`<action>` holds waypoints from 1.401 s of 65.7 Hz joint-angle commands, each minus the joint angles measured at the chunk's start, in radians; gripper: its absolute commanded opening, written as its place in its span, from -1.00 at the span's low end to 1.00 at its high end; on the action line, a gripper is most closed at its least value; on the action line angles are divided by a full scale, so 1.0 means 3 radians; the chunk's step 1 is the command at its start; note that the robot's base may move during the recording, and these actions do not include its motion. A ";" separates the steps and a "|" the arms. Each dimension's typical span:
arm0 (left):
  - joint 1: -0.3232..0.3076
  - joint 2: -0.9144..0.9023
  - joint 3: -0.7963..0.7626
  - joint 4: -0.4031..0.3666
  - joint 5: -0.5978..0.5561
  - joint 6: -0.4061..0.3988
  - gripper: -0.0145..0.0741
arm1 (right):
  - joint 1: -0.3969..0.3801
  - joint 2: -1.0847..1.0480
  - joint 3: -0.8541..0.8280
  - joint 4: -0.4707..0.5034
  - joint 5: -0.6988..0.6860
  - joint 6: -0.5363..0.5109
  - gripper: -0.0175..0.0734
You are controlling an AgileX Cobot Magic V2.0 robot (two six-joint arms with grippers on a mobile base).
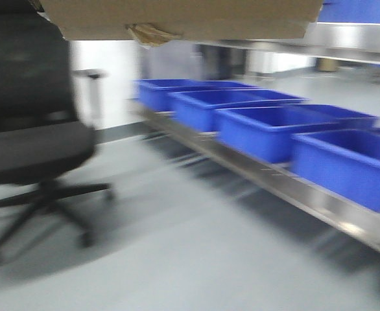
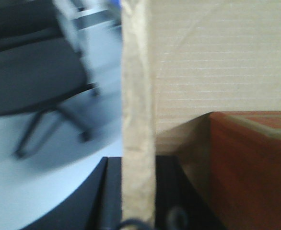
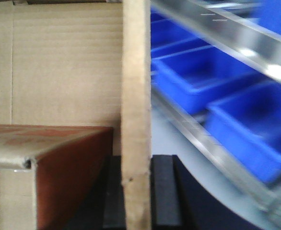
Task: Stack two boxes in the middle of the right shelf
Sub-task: 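Turn and drive toward the steel shelf with blue bins, boxes held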
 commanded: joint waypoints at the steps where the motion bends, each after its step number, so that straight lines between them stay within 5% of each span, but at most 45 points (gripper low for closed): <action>1: 0.0017 -0.0017 -0.0032 0.0161 -0.0025 0.0022 -0.92 | -0.0020 -0.0077 -0.0067 -0.0124 -0.0193 0.0020 -0.95; 92: 0.0017 -0.0017 -0.0032 0.0161 -0.0025 0.0022 -0.92 | -0.0020 -0.0077 -0.0067 -0.0124 -0.0193 0.0020 -0.95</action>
